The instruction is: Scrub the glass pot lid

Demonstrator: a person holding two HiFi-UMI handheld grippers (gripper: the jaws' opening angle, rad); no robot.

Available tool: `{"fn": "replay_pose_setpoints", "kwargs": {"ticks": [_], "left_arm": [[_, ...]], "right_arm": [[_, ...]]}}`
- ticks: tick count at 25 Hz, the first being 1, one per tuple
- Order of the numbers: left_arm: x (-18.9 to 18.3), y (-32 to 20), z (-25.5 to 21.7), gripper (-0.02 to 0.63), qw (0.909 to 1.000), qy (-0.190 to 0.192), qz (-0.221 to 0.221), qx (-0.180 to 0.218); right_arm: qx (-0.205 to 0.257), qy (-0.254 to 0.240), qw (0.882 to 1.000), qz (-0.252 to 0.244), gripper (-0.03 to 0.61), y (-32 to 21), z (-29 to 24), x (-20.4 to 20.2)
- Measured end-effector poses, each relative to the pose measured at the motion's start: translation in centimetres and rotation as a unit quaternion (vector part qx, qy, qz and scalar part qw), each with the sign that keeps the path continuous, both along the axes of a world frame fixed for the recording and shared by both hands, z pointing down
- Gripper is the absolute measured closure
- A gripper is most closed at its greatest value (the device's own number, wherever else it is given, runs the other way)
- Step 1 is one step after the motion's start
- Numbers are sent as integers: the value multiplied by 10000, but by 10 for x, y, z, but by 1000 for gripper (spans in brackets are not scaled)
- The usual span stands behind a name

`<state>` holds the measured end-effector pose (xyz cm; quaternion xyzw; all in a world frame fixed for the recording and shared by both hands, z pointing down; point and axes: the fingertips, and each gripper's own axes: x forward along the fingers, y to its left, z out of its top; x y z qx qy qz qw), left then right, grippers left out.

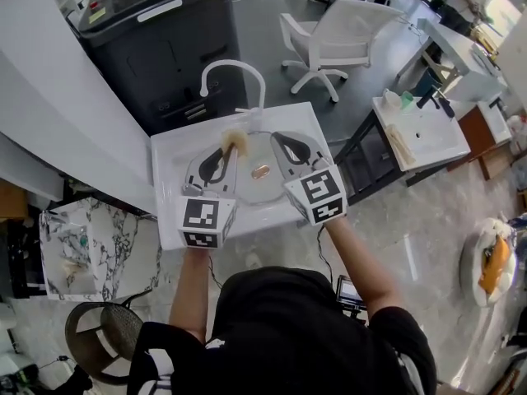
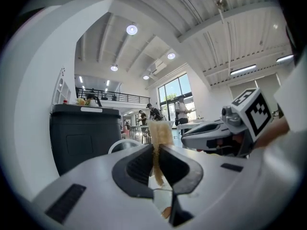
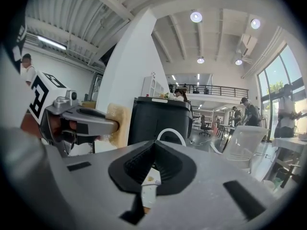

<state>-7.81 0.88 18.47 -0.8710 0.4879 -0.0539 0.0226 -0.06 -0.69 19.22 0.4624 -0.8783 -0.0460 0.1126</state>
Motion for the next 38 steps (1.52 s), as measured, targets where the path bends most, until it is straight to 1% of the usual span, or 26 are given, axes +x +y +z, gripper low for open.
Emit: {"fn": "replay_pose_setpoints", "kwargs": {"ticks": [4,8,13,16,19,23,30,38], "left_arm": [[12,21,-21,592,9997,54,-125,193],[24,42,-34,592,9992,107,-260,288],[37,76,-41,592,9988,2,-297,382],[44,94,-46,592,9991,86,-245,348],[50,110,-53,592,9988,138,-252,398],[56,127,-54,592,9984,125,-339,443],[63,155,-52,592,9978,-19,-430,511],[68,170,-55,592,9971,-68,-461,601]], "right_arm": [[40,-86,9999,-35,581,21,-13,15],[184,-138,9997,-9,581,44,-29,31],[302,-174,9994,4,581,73,-37,48],[374,-217,9991,-1,581,89,-39,58],[516,-306,9982,-6,581,104,-47,64],[582,-305,9978,-30,581,119,-52,71],[603,-275,9978,-86,581,147,-46,76],[562,-325,9977,-172,581,162,-49,77]]}}
